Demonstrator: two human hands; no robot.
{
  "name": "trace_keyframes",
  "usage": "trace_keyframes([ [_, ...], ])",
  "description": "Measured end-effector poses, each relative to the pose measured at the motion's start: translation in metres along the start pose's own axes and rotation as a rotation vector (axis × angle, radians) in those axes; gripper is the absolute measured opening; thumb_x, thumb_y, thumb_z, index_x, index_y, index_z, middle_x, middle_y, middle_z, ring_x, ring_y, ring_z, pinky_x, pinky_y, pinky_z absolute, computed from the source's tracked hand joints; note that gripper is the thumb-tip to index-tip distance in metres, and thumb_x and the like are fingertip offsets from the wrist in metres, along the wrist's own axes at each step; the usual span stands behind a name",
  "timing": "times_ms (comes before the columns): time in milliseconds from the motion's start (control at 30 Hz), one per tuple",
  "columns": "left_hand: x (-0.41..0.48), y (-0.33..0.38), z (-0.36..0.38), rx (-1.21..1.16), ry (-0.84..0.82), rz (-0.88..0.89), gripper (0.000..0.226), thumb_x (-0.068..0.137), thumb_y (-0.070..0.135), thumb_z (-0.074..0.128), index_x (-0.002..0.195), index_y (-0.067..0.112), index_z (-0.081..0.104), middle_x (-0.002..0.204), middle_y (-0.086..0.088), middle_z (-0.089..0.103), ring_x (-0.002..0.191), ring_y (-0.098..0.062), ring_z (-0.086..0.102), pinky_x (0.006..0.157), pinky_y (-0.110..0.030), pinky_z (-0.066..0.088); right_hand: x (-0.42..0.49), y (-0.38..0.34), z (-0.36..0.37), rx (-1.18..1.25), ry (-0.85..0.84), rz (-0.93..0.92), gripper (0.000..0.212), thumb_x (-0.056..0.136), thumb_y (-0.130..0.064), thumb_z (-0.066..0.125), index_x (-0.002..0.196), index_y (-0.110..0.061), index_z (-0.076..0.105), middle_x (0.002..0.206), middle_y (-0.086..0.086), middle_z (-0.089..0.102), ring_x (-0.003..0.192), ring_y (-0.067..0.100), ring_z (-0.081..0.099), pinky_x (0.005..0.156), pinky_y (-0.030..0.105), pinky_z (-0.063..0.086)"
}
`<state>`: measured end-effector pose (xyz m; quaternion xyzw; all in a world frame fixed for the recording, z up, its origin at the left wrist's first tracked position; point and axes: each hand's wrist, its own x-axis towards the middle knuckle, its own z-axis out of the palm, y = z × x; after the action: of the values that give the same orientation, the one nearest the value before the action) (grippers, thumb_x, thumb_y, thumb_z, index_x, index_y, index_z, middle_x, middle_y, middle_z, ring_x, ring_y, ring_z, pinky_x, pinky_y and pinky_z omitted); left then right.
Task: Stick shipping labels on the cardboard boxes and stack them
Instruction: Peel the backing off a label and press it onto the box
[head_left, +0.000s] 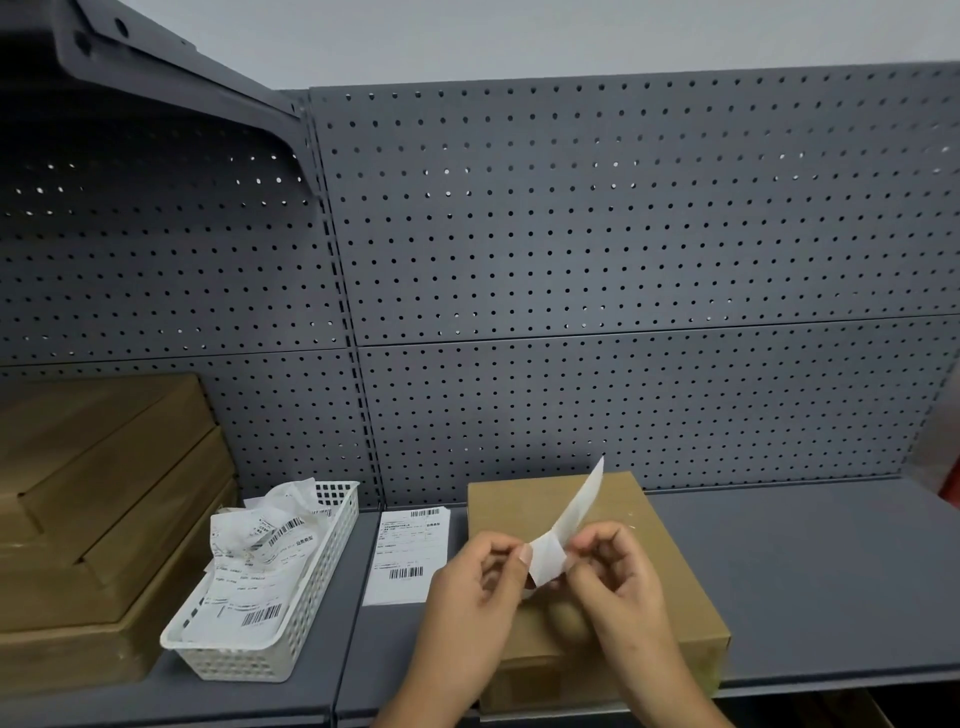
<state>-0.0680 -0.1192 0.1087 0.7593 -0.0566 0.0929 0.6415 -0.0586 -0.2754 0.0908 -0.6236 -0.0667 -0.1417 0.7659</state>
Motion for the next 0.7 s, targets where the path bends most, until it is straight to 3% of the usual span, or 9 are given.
trace_keyframes([
  [100, -0.002, 0.001, 0.003, -0.035, 0.015, -0.015, 0.013, 0.100, 0.016, 0.065, 0.090, 0.020, 0.072, 0.090, 0.002, 0.079, 0.087, -0.016, 0.077, 0.077, -0.034, 0.064, 0.001, -0.001, -0.005, -0.007, 0.017, 0.001, 0.018, 0.094, 0.020, 0.055, 0.094, 0.003, 0.058, 0.083, 0.003, 0.066, 0.074, 0.014, 0.061, 0.066, 0.021, 0.054],
  [167, -0.004, 0.003, 0.005, -0.037, 0.001, 0.001, 0.015, 0.100, 0.017, 0.066, 0.089, 0.024, 0.072, 0.088, 0.000, 0.079, 0.084, -0.019, 0.076, 0.077, -0.036, 0.064, -0.001, -0.006, -0.001, 0.024, -0.028, 0.007, 0.004, 0.095, 0.004, 0.064, 0.096, 0.003, 0.060, 0.083, 0.004, 0.066, 0.074, 0.015, 0.061, 0.066, 0.023, 0.055],
  [267, -0.005, 0.004, 0.006, -0.001, -0.017, 0.037, 0.009, 0.100, 0.026, 0.067, 0.092, 0.027, 0.072, 0.083, -0.003, 0.077, 0.082, -0.025, 0.075, 0.082, -0.052, 0.062, 0.000, -0.008, 0.004, -0.017, -0.078, 0.035, 0.035, 0.085, -0.028, 0.080, 0.094, 0.001, 0.062, 0.080, 0.014, 0.067, 0.075, 0.020, 0.063, 0.070, 0.033, 0.055],
  [367, -0.006, 0.006, 0.004, -0.002, -0.013, 0.028, 0.010, 0.100, 0.026, 0.066, 0.092, 0.029, 0.071, 0.082, -0.003, 0.077, 0.081, -0.025, 0.076, 0.084, -0.055, 0.061, -0.002, -0.009, 0.005, -0.035, -0.103, 0.023, 0.028, 0.091, -0.023, 0.077, 0.090, 0.002, 0.065, 0.080, 0.026, 0.065, 0.074, 0.025, 0.062, 0.071, 0.033, 0.052],
  [467, -0.006, 0.007, 0.001, -0.003, 0.015, 0.009, 0.013, 0.101, 0.027, 0.063, 0.090, 0.030, 0.069, 0.081, -0.001, 0.077, 0.078, -0.018, 0.076, 0.084, -0.052, 0.062, -0.002, -0.009, -0.001, -0.043, -0.089, 0.028, 0.016, 0.094, -0.010, 0.067, 0.084, 0.002, 0.063, 0.069, 0.011, 0.061, 0.065, 0.015, 0.059, 0.062, 0.021, 0.049],
  [533, -0.005, 0.007, -0.004, -0.027, 0.057, -0.012, 0.011, 0.103, 0.025, 0.060, 0.094, 0.026, 0.067, 0.088, 0.003, 0.078, 0.080, -0.016, 0.077, 0.083, -0.049, 0.063, -0.001, -0.013, -0.006, -0.048, -0.063, 0.054, 0.017, 0.097, -0.005, 0.065, 0.081, -0.001, 0.061, 0.068, 0.004, 0.059, 0.065, 0.013, 0.056, 0.063, 0.020, 0.047],
  [633, 0.000, 0.004, -0.011, -0.098, 0.096, -0.065, 0.012, 0.106, 0.020, 0.054, 0.102, 0.014, 0.063, 0.096, -0.001, 0.078, 0.088, -0.019, 0.077, 0.082, -0.043, 0.064, 0.003, -0.016, -0.019, -0.068, -0.011, 0.087, 0.025, 0.095, -0.019, 0.071, 0.075, -0.013, 0.060, 0.075, 0.003, 0.057, 0.077, 0.018, 0.051, 0.073, 0.035, 0.041],
  [700, -0.001, 0.004, -0.011, -0.162, 0.085, -0.112, 0.014, 0.107, 0.018, 0.051, 0.105, 0.009, 0.061, 0.097, -0.006, 0.078, 0.091, -0.023, 0.078, 0.083, -0.042, 0.064, 0.004, -0.018, -0.023, -0.089, 0.051, 0.073, 0.024, 0.089, -0.025, 0.072, 0.073, -0.015, 0.057, 0.076, 0.003, 0.052, 0.076, 0.018, 0.046, 0.068, 0.034, 0.035],
])
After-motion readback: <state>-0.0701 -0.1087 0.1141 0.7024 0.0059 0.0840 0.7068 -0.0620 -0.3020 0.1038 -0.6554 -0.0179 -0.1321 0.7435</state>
